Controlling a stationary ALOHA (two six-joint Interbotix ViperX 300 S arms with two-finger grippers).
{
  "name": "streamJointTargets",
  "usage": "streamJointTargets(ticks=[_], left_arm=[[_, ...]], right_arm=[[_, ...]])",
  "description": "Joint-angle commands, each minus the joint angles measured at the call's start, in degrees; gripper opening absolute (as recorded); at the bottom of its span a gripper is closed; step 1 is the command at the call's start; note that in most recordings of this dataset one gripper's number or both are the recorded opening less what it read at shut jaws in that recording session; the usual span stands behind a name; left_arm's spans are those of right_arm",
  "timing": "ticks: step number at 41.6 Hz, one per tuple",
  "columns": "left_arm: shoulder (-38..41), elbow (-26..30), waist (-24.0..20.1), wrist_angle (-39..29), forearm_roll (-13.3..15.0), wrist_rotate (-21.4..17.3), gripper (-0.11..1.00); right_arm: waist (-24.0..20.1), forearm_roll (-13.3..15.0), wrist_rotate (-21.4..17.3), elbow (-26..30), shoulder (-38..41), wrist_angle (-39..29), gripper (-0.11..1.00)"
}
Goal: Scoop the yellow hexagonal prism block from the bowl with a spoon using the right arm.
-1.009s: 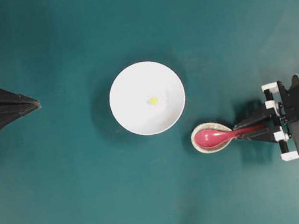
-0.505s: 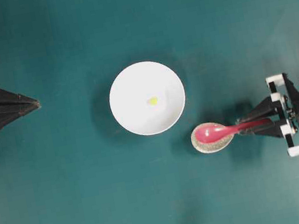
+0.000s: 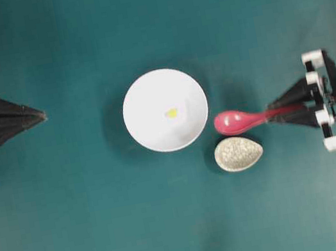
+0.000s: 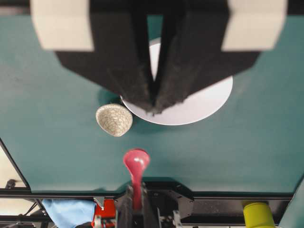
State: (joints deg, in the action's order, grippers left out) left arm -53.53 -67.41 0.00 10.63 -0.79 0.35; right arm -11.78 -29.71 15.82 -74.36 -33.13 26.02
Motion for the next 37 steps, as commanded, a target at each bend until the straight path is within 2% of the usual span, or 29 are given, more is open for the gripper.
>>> streamJointTargets(ticks=[1, 9, 16, 29, 37], left_arm=[[0.7, 1.4, 0.1, 0.6, -0.1, 0.0, 0.04], [1.0, 1.3, 0.1, 0.6, -0.1, 0.0, 0.04], [1.1, 1.3, 0.1, 0.5, -0.2, -0.1, 0.03], [1.2, 1.3, 0.1, 0.6, -0.1, 0.0, 0.04], [1.4, 1.4, 0.1, 0.6, -0.1, 0.0, 0.03]], right_arm=[[4.5, 0.1, 1.5, 3.6, -3.0, -8.5, 0.23], [12.3, 1.1, 3.4, 10.1, -3.5, -23.9, 0.24], [16.6, 3.4, 3.6, 15.9, -1.5, -33.3, 0.24], [22.5, 4.1, 3.3, 25.7, 6.4, -45.2, 0.23], [24.8, 5.3, 3.2, 33.6, 13.0, -55.3, 0.24]])
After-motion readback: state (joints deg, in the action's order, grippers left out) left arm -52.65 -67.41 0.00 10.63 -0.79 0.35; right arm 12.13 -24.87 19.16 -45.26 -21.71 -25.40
